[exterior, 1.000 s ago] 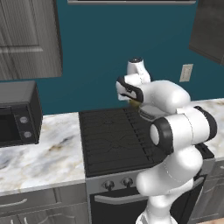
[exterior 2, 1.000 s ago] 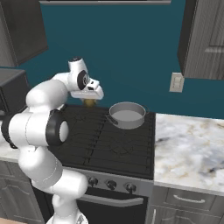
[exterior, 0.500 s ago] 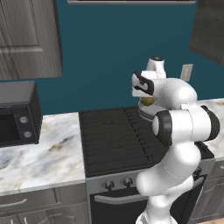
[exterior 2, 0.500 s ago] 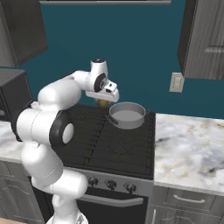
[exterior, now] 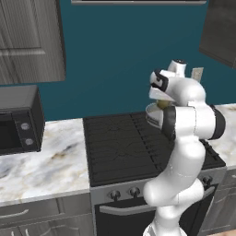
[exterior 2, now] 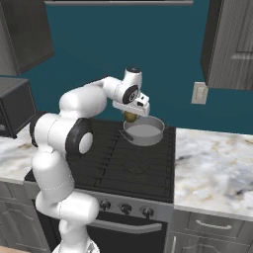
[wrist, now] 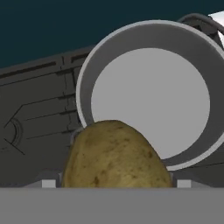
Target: Turn on the burner for the pot on the stove. Wait thirty seconds for the pot to heat up. Then add the potato to the pot.
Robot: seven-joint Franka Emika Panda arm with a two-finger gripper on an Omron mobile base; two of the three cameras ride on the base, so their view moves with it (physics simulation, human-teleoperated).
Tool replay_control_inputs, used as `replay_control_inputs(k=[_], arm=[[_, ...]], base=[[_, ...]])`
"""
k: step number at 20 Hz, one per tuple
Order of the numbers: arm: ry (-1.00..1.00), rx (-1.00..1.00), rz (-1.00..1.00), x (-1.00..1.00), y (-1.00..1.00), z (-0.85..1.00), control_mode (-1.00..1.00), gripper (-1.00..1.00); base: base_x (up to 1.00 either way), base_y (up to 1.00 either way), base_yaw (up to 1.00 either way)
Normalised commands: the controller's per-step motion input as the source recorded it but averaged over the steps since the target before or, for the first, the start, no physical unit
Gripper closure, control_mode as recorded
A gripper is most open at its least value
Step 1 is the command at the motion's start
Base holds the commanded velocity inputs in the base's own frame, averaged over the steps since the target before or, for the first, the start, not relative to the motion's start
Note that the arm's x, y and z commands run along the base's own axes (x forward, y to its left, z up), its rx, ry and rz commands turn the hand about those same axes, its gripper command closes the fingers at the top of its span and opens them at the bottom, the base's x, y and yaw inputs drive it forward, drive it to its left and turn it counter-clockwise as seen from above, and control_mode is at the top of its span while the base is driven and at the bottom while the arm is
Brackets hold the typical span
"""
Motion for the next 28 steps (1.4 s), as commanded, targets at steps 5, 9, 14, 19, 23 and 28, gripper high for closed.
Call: replay_control_inputs(k=[5,9,14,19,23,28], arm=[[0.06,0.00,-0.03,0.49,-0.37,-0.12,-1.00,1.00],[0.02,0.00,-0.02,0.44,-0.20,-0.17,-1.00,1.00],[0.00,0.00,-0.01,0.25,-0.11,-0.24,-1.00,1.00],[0.00,0.00,0.00,0.09,-0.02,-0.44,-1.00,1.00],[0.00,0.00,0.00,0.09,0.00,-0.37,-1.00,1.00],[0.00,0.00,0.00,0.14,0.00,-0.35,-1.00,1.00]], base=[[0.00,0.00,0.00],[0.00,0.00,0.00],[0.00,0.00,0.00],[0.00,0.00,0.00],[0.00,0.00,0.00],[0.00,0.00,0.00]])
